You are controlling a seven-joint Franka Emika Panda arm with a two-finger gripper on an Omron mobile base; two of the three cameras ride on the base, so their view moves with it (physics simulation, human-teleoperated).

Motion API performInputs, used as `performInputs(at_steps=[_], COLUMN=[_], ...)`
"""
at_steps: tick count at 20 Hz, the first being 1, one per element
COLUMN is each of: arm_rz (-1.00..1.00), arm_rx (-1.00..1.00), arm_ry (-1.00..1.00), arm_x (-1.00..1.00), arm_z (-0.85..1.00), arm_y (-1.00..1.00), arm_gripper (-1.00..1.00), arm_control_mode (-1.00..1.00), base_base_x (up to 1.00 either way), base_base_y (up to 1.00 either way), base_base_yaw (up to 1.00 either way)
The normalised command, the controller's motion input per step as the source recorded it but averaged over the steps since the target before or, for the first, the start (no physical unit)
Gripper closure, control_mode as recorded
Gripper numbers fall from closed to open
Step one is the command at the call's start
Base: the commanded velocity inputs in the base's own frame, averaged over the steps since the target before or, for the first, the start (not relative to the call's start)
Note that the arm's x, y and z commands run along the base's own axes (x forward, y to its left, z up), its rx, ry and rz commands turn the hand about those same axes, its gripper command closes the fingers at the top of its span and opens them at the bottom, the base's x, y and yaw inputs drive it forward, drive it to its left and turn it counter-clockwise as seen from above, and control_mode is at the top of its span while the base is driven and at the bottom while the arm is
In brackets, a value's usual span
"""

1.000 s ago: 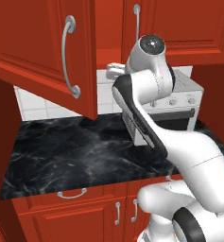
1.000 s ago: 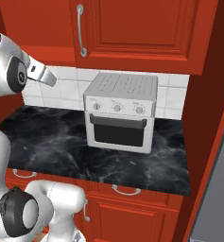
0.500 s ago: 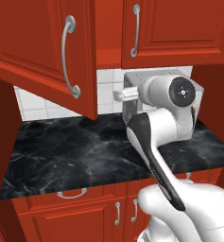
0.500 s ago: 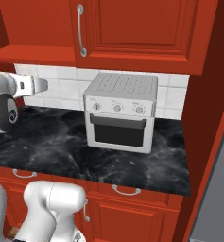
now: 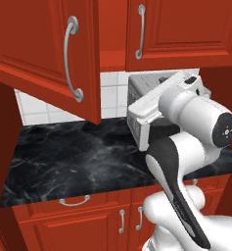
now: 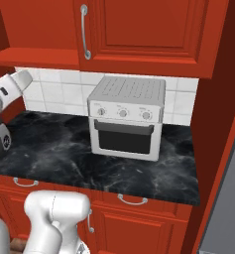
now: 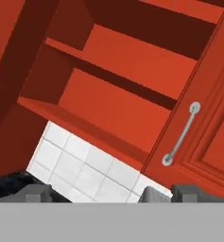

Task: Close all open cabinet doors.

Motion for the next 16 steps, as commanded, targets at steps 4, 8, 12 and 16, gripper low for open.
performInputs(at_steps=[4,8,12,16], arm_rz=[0.15,0.06,0.0,0.0], arm_rx=[-0.31,-0.28,-0.25,-0.24], arm_ry=[-0.28,-0.23,-0.19,-0.13], arm_x=[-0.76,-0.79,-0.87,-0.74], arm_z=[0.4,0.32,0.29,0.21], arm_y=[0.08,0.27,0.34,0.44], arm_gripper=[-1.0,-1.0,-1.0,-1.0], arm_control_mode=[-1.0,-1.0,-1.0,-1.0], base_base_x=[0.0,0.0,0.0,0.0], base_base_y=[0.0,0.0,0.0,0.0], base_base_yaw=[0.0,0.0,0.0,0.0])
